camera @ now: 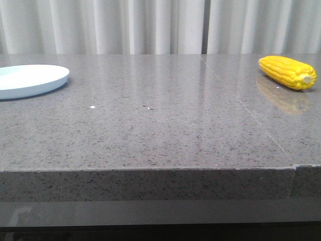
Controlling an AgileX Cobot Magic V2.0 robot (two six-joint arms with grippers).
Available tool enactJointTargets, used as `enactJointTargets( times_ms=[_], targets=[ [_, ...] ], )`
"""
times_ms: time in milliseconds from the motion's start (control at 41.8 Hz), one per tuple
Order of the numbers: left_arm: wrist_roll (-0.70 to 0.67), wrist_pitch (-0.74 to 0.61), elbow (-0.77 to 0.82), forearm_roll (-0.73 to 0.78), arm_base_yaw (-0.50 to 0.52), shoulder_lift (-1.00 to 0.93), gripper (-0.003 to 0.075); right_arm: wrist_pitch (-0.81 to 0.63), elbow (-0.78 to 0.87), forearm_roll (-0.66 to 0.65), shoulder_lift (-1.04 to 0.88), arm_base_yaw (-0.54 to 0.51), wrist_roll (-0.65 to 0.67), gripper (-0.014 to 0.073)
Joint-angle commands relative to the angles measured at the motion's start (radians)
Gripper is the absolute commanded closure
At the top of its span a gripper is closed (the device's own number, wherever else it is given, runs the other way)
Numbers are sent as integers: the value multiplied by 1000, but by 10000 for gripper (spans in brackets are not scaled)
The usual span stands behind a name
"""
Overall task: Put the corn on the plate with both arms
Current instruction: 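Lower the left gripper onto the plate rim and close on it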
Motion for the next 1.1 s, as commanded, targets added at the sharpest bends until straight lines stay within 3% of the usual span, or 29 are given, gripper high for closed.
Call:
enactJointTargets(
  times_ms=[0, 239, 478, 1076],
  targets=[
    [0, -52, -84, 31, 1, 99, 227, -73, -32, -10, 10, -7, -8, 33],
    [31, 32, -243, -17, 104, 346, 227, -73, -32, -10, 10, -7, -8, 33],
    [332, 83, -403, -364, 199, 548, 227, -72, -32, -10, 10, -7, -8, 33],
    [332, 114, -632, -413, 195, 884, 227, -72, -32, -10, 10, -7, -8, 33]
  ],
)
